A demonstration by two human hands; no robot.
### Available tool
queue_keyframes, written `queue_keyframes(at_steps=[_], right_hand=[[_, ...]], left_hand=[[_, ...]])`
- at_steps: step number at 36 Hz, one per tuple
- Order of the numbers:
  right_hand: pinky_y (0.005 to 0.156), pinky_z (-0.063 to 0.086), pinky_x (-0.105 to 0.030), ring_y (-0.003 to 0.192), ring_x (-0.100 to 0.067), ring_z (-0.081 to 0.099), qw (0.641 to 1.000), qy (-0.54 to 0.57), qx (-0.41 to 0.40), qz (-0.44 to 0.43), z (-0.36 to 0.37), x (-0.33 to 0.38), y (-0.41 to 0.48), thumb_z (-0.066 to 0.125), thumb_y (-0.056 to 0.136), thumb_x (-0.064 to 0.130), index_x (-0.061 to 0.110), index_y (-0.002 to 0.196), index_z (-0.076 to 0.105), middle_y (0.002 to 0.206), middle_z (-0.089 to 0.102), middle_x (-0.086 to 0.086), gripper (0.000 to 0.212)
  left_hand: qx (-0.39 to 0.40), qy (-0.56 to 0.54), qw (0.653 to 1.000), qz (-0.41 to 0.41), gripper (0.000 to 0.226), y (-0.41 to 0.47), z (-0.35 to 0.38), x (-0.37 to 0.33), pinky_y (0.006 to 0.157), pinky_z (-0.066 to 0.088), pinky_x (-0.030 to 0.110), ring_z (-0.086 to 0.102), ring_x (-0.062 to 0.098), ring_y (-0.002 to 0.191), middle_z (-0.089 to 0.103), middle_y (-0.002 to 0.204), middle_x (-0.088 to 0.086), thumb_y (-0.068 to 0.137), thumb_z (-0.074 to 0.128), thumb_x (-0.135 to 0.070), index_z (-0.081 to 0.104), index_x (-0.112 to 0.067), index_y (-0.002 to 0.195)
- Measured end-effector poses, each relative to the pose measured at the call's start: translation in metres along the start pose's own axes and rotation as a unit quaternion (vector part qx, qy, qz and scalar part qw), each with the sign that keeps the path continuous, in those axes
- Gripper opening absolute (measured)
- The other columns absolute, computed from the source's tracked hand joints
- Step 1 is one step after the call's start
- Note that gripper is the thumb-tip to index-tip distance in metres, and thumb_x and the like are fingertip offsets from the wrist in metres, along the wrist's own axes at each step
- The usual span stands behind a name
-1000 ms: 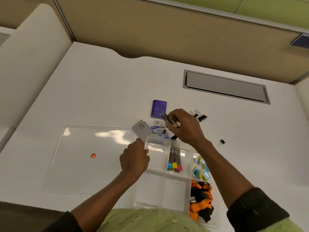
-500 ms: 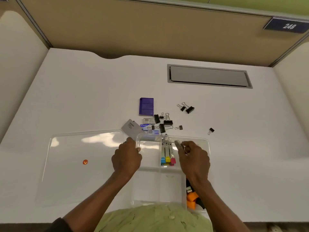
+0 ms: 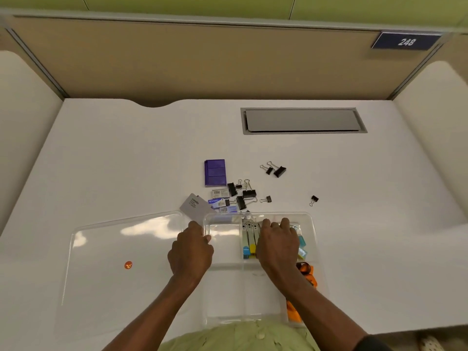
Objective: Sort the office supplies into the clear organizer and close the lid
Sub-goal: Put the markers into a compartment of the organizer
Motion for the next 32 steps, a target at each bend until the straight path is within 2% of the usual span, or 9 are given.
queue_keyframes(at_steps=[3,8,11,14,17,21,24,27,32], right_hand=[[0.063,0.055,-0.039,0.092,-0.029,0.066,1.000,0.007,0.005,-0.002,0.002,-0.001,-0.001,0.084,0.066,0.016,0.011,0.091,0.073,0.081,0.076,-0.007,0.028],[0.047,0.047,-0.032,0.072,-0.026,0.063,1.000,0.022,-0.015,-0.015,-0.001,-0.002,-0.001,0.089,0.051,0.010,0.010,0.070,0.071,0.066,0.068,-0.006,0.025],[0.045,0.038,-0.027,0.060,-0.022,0.059,0.998,0.045,-0.029,-0.015,-0.010,-0.002,0.001,0.089,0.051,0.010,0.012,0.066,0.068,0.062,0.063,-0.003,0.026],[0.046,0.034,-0.024,0.052,-0.019,0.055,0.995,0.073,-0.072,-0.013,-0.033,0.001,0.005,0.082,0.063,0.014,0.016,0.064,0.065,0.059,0.060,0.001,0.017],[0.053,0.040,-0.027,0.063,-0.022,0.063,0.990,0.097,-0.101,-0.018,-0.054,0.007,0.018,0.069,0.082,0.022,0.019,0.078,0.070,0.072,0.068,0.001,0.005],[0.061,0.049,-0.029,0.076,-0.022,0.067,0.983,0.160,-0.089,-0.036,-0.066,0.022,0.056,0.058,0.092,0.037,0.025,0.093,0.073,0.089,0.072,0.002,0.019],[0.066,0.048,-0.031,0.084,-0.023,0.068,0.979,0.185,-0.063,-0.049,-0.063,0.038,0.091,0.059,0.093,0.042,0.024,0.102,0.070,0.097,0.072,0.000,0.024],[0.072,0.052,-0.034,0.093,-0.023,0.067,0.976,0.202,-0.041,-0.068,-0.057,0.057,0.123,0.063,0.090,0.050,0.019,0.113,0.066,0.103,0.072,-0.003,0.038],[0.084,0.056,-0.044,0.112,-0.030,0.059,0.978,0.176,-0.001,-0.108,-0.043,0.091,0.164,0.069,0.082,0.063,0.012,0.133,0.051,0.120,0.063,-0.013,0.075]], left_hand=[[0.001,-0.002,1.000,-0.004,0.011,0.002,0.002,0.001,0.071,0.049,0.033,0.071,0.031,0.095,0.074,0.108,0.005,0.097,0.065,-0.026,0.058,-0.021,0.103],[-0.003,-0.002,1.000,-0.002,0.012,0.004,0.003,0.003,0.069,0.047,0.032,0.071,0.029,0.094,0.074,0.109,0.003,0.097,0.066,-0.028,0.058,-0.022,0.104],[0.006,-0.014,1.000,-0.011,0.013,0.009,0.002,0.006,0.072,0.046,0.032,0.070,0.029,0.098,0.074,0.108,0.003,0.098,0.065,-0.034,0.062,-0.023,0.103],[0.024,-0.027,0.999,-0.019,0.020,0.016,0.000,0.011,0.079,0.053,0.034,0.070,0.028,0.100,0.074,0.108,0.000,0.093,0.070,-0.045,0.066,-0.026,0.099],[0.032,-0.041,0.998,-0.024,0.032,0.029,-0.008,0.015,0.080,0.055,0.034,0.070,0.027,0.100,0.074,0.113,-0.002,0.087,0.074,-0.057,0.068,-0.026,0.095],[-0.017,-0.002,1.000,-0.005,0.043,0.051,-0.037,0.010,0.079,0.061,0.036,0.072,0.028,0.102,0.071,0.127,0.001,0.087,0.073,-0.058,0.066,-0.025,0.113],[-0.042,0.025,0.998,0.034,0.045,0.070,-0.052,-0.002,0.068,0.053,0.031,0.071,0.024,0.101,0.072,0.123,0.004,0.088,0.077,-0.050,0.063,-0.019,0.117],[-0.020,0.044,0.994,0.093,0.059,0.090,-0.050,-0.017,0.083,0.058,0.039,0.063,0.023,0.111,0.066,0.125,0.005,0.081,0.084,-0.048,0.057,-0.017,0.124],[0.057,0.090,0.980,0.171,0.096,0.112,-0.027,-0.033,0.105,0.045,0.038,0.048,0.026,0.130,0.052,0.140,0.006,0.069,0.093,-0.045,0.043,-0.017,0.146]])
Point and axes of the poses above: each hand's wrist, its own y-axis towards the middle knuckle, its own z-axis out of the palm, x = y × z, the point moved 10 cm from there along y, towards the middle knuckle
